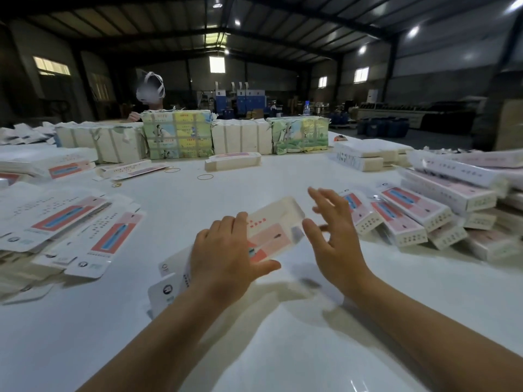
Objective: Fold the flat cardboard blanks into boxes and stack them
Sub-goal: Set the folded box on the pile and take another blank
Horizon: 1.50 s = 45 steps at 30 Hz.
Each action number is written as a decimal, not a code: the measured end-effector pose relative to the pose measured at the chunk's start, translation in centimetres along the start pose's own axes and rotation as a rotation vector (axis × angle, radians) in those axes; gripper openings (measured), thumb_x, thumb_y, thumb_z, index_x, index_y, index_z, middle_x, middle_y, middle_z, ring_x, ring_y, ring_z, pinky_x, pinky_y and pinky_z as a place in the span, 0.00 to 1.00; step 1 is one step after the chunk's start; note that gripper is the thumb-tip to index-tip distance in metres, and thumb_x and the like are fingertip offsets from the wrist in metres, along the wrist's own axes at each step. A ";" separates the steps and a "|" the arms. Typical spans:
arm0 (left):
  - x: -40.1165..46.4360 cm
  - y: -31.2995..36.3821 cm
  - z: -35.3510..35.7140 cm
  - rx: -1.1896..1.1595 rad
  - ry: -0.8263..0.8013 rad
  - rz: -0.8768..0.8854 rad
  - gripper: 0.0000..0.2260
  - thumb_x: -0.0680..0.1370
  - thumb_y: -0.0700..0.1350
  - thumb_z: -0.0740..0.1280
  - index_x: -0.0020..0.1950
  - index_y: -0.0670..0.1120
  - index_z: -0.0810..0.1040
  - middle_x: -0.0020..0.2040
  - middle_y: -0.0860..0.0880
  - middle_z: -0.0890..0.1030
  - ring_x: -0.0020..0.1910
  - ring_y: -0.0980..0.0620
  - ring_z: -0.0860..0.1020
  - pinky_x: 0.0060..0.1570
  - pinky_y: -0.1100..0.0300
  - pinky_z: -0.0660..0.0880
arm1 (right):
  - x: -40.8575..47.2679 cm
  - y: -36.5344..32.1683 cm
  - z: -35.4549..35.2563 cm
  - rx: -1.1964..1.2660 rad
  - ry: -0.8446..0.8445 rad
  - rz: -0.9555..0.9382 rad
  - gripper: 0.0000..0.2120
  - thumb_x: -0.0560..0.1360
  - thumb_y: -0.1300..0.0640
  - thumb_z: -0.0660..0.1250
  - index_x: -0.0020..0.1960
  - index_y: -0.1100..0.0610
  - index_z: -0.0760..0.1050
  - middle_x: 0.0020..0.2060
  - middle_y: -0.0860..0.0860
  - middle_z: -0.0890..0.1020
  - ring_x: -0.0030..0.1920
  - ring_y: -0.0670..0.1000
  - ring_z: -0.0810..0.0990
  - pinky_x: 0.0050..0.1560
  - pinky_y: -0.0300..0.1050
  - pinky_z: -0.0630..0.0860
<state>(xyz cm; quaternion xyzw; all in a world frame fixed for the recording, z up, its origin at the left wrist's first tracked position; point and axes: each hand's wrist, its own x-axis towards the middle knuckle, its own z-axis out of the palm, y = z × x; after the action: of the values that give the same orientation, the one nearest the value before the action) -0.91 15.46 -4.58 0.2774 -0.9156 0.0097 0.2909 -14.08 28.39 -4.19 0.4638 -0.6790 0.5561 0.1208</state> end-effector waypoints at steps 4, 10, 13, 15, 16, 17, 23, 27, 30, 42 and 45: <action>-0.1 0.1 -0.1 -0.036 0.033 -0.047 0.42 0.65 0.73 0.62 0.72 0.52 0.59 0.60 0.51 0.73 0.50 0.55 0.71 0.52 0.59 0.72 | -0.6 0.3 0.7 -0.313 -0.196 -0.146 0.17 0.80 0.51 0.59 0.67 0.50 0.72 0.73 0.47 0.62 0.71 0.48 0.57 0.62 0.21 0.52; -0.6 0.2 0.0 -0.018 0.025 -0.052 0.43 0.65 0.73 0.62 0.72 0.50 0.60 0.61 0.51 0.73 0.53 0.52 0.72 0.52 0.59 0.71 | -0.7 -0.3 0.4 -0.005 -0.323 0.009 0.13 0.79 0.54 0.63 0.63 0.45 0.74 0.67 0.39 0.67 0.70 0.44 0.60 0.72 0.43 0.60; -0.5 0.1 -0.1 -0.066 -0.014 -0.064 0.42 0.66 0.72 0.64 0.72 0.50 0.60 0.60 0.51 0.73 0.53 0.52 0.73 0.50 0.59 0.72 | -0.4 -1.0 0.1 0.298 -0.370 0.146 0.13 0.75 0.56 0.67 0.56 0.41 0.78 0.67 0.38 0.69 0.70 0.46 0.64 0.70 0.53 0.65; -0.4 -0.1 -0.2 -0.090 -0.041 -0.051 0.41 0.66 0.71 0.64 0.72 0.51 0.60 0.60 0.52 0.73 0.53 0.53 0.73 0.49 0.60 0.73 | -0.2 -0.9 0.0 0.354 -0.407 0.170 0.13 0.72 0.59 0.69 0.52 0.43 0.81 0.68 0.39 0.68 0.70 0.47 0.65 0.69 0.58 0.65; -0.4 -0.2 -0.2 -0.094 -0.053 -0.039 0.41 0.66 0.71 0.65 0.72 0.51 0.61 0.60 0.52 0.73 0.51 0.54 0.72 0.48 0.60 0.72 | -0.2 -0.8 -0.1 0.348 -0.421 0.181 0.12 0.70 0.57 0.70 0.51 0.45 0.81 0.68 0.39 0.68 0.70 0.46 0.65 0.69 0.58 0.65; -0.4 -0.3 -0.3 -0.092 -0.064 -0.025 0.40 0.66 0.71 0.65 0.71 0.52 0.62 0.59 0.53 0.73 0.50 0.54 0.71 0.46 0.61 0.72 | -0.1 -0.5 -0.1 0.338 -0.431 0.195 0.12 0.68 0.55 0.69 0.51 0.46 0.82 0.69 0.38 0.67 0.70 0.44 0.65 0.70 0.58 0.65; -0.1 -0.7 -0.9 -0.140 -0.117 -0.023 0.27 0.67 0.69 0.67 0.59 0.54 0.71 0.51 0.55 0.78 0.41 0.55 0.75 0.41 0.58 0.77 | -0.3 0.3 0.2 0.172 -0.453 0.134 0.08 0.72 0.59 0.73 0.46 0.47 0.80 0.65 0.39 0.68 0.69 0.47 0.65 0.69 0.45 0.65; 0.0 -0.8 -1.0 -0.128 -0.165 -0.039 0.27 0.66 0.70 0.66 0.56 0.54 0.70 0.50 0.56 0.79 0.41 0.53 0.76 0.42 0.55 0.77 | -0.4 -0.1 0.4 0.117 -0.223 0.132 0.11 0.70 0.59 0.74 0.46 0.47 0.75 0.56 0.42 0.74 0.60 0.47 0.72 0.56 0.35 0.69; 0.1 -1.2 -1.2 -0.172 -0.127 -0.063 0.27 0.67 0.69 0.67 0.60 0.55 0.71 0.53 0.55 0.79 0.41 0.54 0.75 0.40 0.59 0.76 | -0.7 -0.2 0.4 0.033 -0.009 0.090 0.12 0.71 0.60 0.73 0.52 0.52 0.75 0.50 0.48 0.76 0.48 0.45 0.75 0.45 0.32 0.71; -0.1 -0.2 -0.8 -0.086 -0.108 -0.006 0.28 0.67 0.71 0.64 0.59 0.55 0.69 0.50 0.56 0.77 0.43 0.52 0.76 0.44 0.56 0.77 | -1.6 -1.3 1.5 0.034 -0.063 0.029 0.07 0.75 0.65 0.67 0.49 0.56 0.81 0.35 0.43 0.77 0.36 0.43 0.76 0.38 0.32 0.70; -0.3 -0.2 -0.6 -0.054 -0.105 0.026 0.30 0.67 0.72 0.64 0.60 0.55 0.69 0.51 0.56 0.77 0.43 0.53 0.76 0.45 0.57 0.77 | -1.6 -1.1 1.4 0.145 -0.145 0.140 0.22 0.77 0.63 0.64 0.66 0.44 0.65 0.37 0.46 0.78 0.37 0.42 0.77 0.40 0.32 0.74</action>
<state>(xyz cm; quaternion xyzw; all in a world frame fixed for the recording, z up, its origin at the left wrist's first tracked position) -0.32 15.51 -4.26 0.2577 -0.9330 -0.0257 0.2498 -11.86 28.01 -5.07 0.4617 -0.6747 0.5758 -0.0017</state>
